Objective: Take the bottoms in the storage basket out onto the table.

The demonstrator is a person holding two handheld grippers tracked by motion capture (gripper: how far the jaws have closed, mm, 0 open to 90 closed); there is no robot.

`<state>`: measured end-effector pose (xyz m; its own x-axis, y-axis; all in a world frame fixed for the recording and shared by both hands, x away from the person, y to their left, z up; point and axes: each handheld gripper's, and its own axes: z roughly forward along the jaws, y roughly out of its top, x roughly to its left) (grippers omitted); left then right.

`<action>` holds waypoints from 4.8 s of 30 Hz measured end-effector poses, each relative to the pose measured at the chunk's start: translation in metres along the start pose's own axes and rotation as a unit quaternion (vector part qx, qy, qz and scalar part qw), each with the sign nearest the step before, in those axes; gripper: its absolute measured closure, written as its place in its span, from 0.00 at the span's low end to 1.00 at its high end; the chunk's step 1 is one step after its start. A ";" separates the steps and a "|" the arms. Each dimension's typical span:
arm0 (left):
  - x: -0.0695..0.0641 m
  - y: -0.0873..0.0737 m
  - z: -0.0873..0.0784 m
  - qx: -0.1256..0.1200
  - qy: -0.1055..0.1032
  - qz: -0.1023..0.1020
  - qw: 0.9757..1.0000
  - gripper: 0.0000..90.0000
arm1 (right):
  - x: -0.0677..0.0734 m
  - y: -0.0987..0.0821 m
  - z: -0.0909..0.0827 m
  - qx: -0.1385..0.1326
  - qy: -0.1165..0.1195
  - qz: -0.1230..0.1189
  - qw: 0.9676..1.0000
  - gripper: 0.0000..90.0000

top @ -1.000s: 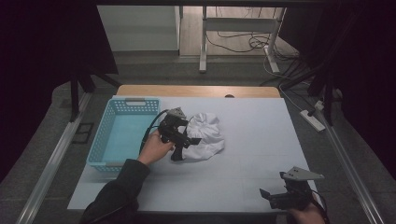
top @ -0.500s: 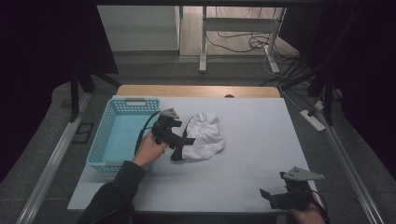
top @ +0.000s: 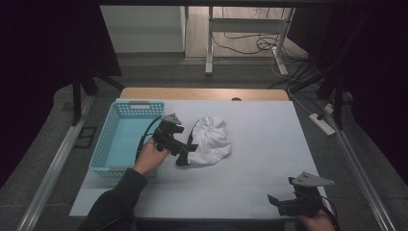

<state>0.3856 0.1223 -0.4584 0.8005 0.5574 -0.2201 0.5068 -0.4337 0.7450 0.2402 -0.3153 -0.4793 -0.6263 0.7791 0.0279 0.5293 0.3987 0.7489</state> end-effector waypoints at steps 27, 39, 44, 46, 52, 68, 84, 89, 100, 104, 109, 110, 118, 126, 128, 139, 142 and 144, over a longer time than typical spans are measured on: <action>-0.001 -0.014 -0.026 -0.026 -0.024 -0.028 0.999 0.00 | 0.000 0.000 0.000 -0.002 0.002 0.002 1.000 0.00; -0.004 -0.022 -0.037 -0.032 -0.004 -0.024 0.999 0.00 | 0.000 0.000 0.000 -0.003 0.001 0.002 1.000 0.00; -0.005 -0.026 -0.040 -0.031 0.006 -0.024 0.999 0.00 | 0.000 0.000 0.000 -0.002 0.001 0.001 1.000 0.00; -0.005 -0.028 -0.041 -0.031 0.010 -0.025 0.999 0.00 | 0.000 0.000 0.000 -0.002 0.001 0.001 1.000 0.00; -0.006 -0.032 -0.045 -0.033 0.017 -0.030 0.999 0.00 | 0.000 0.000 0.000 -0.002 0.001 0.000 1.000 0.00; -0.006 -0.045 -0.057 -0.036 0.039 -0.042 0.998 0.00 | 0.000 0.000 -0.001 -0.002 0.000 0.001 1.000 0.00; -0.011 -0.062 -0.070 -0.042 0.045 -0.058 0.996 0.00 | -0.001 0.000 -0.001 -0.005 0.000 0.003 1.000 0.00; -0.014 -0.067 -0.072 -0.040 0.049 -0.061 0.996 0.00 | -0.001 0.000 -0.001 -0.004 0.000 0.003 1.000 0.00; -0.020 -0.082 -0.083 -0.046 0.057 -0.072 0.995 0.00 | -0.001 0.000 -0.001 -0.004 -0.001 0.003 1.000 0.00; -0.023 -0.090 -0.087 -0.046 0.059 -0.078 0.994 0.00 | -0.001 0.000 -0.001 -0.003 -0.001 0.004 1.000 0.00; -0.026 -0.097 -0.092 -0.046 0.066 -0.080 0.994 0.00 | 0.000 0.000 0.000 -0.003 -0.001 0.004 1.000 0.00; -0.027 -0.099 -0.094 -0.048 0.067 -0.081 0.993 0.00 | 0.000 0.000 0.000 -0.003 -0.001 0.004 1.000 0.00; -0.032 -0.112 -0.102 -0.048 0.081 -0.090 0.992 0.00 | 0.000 0.000 0.000 -0.001 -0.001 0.004 1.000 0.00; -0.041 -0.124 -0.110 -0.044 0.104 -0.092 0.989 0.00 | 0.000 0.000 0.000 -0.001 -0.001 0.004 1.000 0.00; -0.043 -0.127 -0.113 -0.044 0.105 -0.093 0.989 0.00 | 0.000 0.000 0.000 -0.001 -0.001 0.004 1.000 0.00; -0.050 -0.148 -0.129 -0.049 0.122 -0.114 0.985 0.00 | 0.000 0.000 0.000 -0.001 -0.001 0.004 1.000 0.00; -0.052 -0.155 -0.133 -0.052 0.128 -0.118 0.983 0.00 | 0.000 0.000 0.000 0.000 -0.002 0.004 1.000 0.00; -0.053 -0.157 -0.135 -0.051 0.132 -0.121 0.983 0.00 | 0.000 0.000 0.000 0.000 -0.002 0.004 1.000 0.00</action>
<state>0.2202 0.2569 -0.4785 0.5432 0.8053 -0.2377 0.6261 -0.1998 0.7537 0.2403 -0.3151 -0.4795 -0.6200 0.7839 0.0316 0.5339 0.3921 0.7492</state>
